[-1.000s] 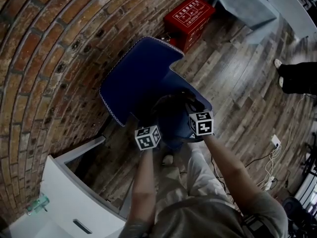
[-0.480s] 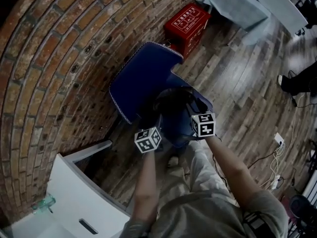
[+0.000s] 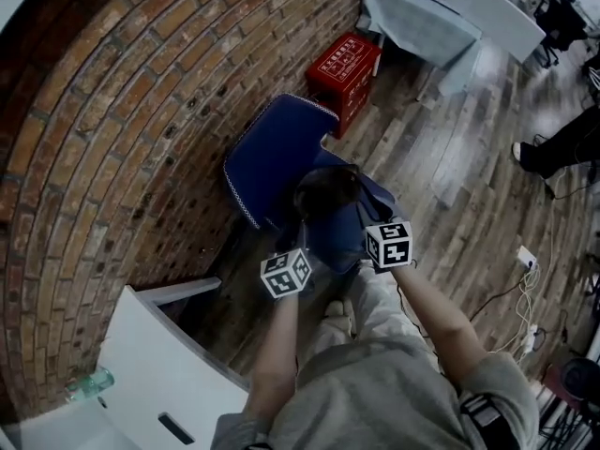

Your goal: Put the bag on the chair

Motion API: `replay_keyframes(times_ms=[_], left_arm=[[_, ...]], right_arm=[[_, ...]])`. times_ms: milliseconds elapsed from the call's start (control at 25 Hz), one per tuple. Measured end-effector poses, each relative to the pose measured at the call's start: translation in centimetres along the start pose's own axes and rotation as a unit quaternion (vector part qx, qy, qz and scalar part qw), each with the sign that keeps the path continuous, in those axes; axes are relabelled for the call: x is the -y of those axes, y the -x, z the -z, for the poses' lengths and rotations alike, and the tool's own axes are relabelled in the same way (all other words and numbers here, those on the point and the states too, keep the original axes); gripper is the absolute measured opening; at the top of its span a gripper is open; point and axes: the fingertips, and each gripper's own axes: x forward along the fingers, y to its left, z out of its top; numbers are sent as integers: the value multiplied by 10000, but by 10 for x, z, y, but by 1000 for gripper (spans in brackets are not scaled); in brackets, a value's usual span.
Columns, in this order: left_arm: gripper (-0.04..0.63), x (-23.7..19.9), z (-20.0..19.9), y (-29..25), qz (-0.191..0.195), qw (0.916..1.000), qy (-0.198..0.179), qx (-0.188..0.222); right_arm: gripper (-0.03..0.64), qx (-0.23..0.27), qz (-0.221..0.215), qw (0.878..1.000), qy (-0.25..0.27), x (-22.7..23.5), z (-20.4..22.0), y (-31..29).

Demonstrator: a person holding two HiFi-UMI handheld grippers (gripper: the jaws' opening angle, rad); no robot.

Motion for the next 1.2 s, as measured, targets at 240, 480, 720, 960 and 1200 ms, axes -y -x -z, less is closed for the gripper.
replay_keyframes(times_ms=[240, 480, 720, 960, 1200], left_arm=[[31, 22, -6, 45, 192, 9997, -58, 130], [6, 32, -19, 93, 184, 9993, -290, 164], [2, 48, -25, 132, 477, 9980, -376, 157], [2, 59, -30, 159, 669, 9965, -468, 173], [2, 62, -27, 166, 766, 9954, -561, 137]], right_arm=[[35, 200, 189, 9996, -88, -12, -7, 58], [9, 354, 187, 9992, -83, -32, -10, 110], [5, 643, 242, 9974, -193, -45, -13, 156], [3, 939, 294, 9946, -330, -54, -19, 189], [4, 1043, 351, 9935, -280, -62, -19, 202]])
